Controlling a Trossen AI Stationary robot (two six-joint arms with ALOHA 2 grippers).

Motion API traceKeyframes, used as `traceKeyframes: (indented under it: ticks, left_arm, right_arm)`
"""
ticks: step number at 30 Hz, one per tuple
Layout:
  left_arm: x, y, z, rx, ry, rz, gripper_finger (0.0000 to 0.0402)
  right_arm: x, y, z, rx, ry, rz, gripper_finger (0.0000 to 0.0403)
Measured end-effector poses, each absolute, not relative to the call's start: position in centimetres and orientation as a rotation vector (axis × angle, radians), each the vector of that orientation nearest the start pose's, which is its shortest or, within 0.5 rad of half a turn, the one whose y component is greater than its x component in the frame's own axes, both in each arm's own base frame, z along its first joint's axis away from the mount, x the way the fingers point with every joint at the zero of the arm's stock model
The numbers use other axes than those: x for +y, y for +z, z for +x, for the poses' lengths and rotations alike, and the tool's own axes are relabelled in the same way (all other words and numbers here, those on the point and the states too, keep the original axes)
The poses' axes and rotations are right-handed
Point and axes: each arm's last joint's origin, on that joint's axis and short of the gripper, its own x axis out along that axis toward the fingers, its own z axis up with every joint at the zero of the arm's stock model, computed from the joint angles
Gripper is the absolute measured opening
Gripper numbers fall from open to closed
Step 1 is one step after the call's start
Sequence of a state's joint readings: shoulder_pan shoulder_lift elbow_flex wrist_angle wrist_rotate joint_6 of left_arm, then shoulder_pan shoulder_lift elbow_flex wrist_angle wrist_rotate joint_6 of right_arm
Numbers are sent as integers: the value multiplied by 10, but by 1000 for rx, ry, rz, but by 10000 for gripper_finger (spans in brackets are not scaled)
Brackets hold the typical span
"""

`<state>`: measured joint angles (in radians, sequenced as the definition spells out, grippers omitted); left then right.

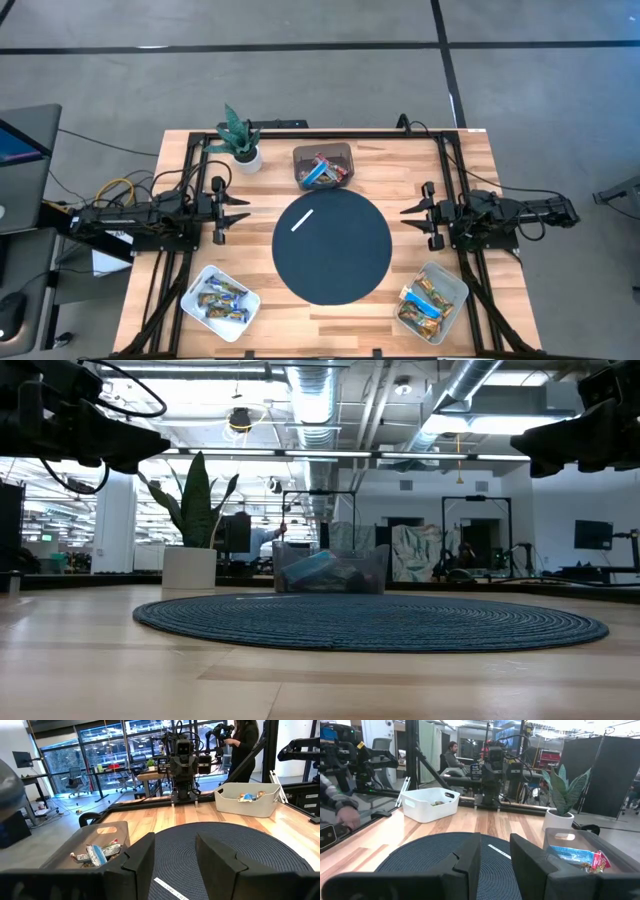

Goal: Pick and place Granola Bars by type
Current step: Return to Home Position

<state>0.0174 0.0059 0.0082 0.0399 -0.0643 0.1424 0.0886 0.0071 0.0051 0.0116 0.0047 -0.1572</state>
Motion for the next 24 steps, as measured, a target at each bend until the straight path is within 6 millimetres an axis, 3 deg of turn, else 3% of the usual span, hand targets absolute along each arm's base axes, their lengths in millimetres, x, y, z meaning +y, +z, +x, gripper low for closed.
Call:
traceKeyframes:
  ticks: [24]
  left_arm:
    - [4,170,97,-37,84,135,137]
  right_arm:
    - [9,166,97,-16,83,-157,98]
